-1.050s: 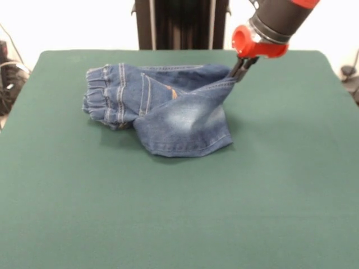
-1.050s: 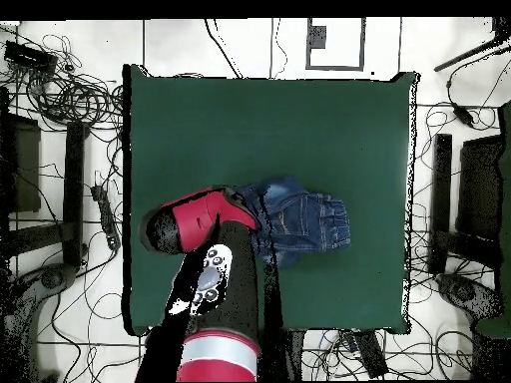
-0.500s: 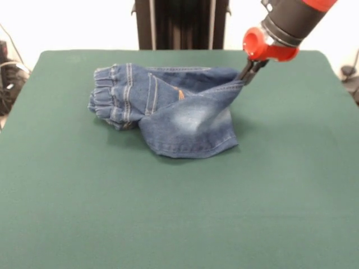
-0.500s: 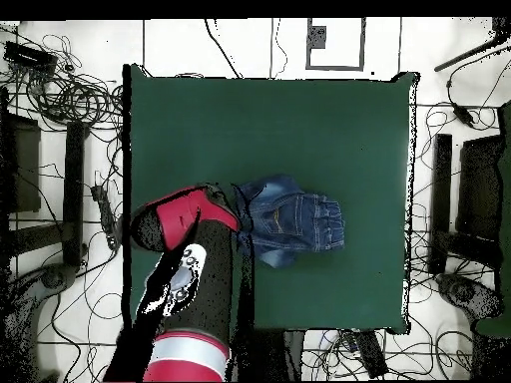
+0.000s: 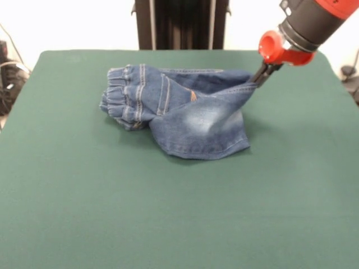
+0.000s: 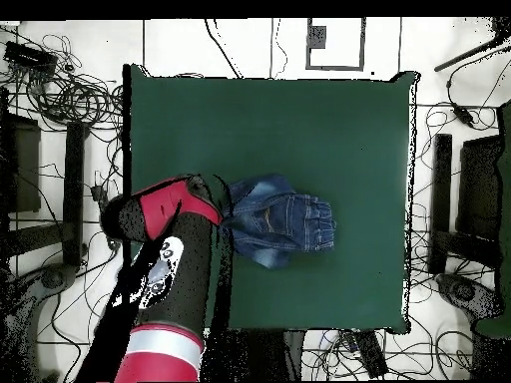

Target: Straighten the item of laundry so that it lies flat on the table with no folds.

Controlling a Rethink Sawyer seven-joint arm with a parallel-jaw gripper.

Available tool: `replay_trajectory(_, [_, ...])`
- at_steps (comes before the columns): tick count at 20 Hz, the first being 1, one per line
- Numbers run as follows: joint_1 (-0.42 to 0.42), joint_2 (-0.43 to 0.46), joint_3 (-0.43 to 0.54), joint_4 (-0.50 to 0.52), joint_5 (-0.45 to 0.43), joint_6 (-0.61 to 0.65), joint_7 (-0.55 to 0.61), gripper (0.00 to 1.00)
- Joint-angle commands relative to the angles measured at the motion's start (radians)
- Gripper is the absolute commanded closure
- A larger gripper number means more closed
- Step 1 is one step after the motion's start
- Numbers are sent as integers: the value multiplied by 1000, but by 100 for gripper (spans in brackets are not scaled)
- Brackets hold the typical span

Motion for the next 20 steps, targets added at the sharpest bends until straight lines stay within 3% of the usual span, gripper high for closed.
replay_trajectory(1, [31, 33, 41, -50, 105, 36, 328, 100])
replay_trajectory(10, [-21, -17, 48, 107, 103, -169, 282, 100])
replay_trajectory(13, [-13, -28, 25, 153, 100, -253, 328, 100])
replay_trajectory(14, [-13, -29, 21, 163, 112, -259, 329, 0])
replay_trajectory(20, [-30, -32, 25, 183, 134, -276, 314, 0])
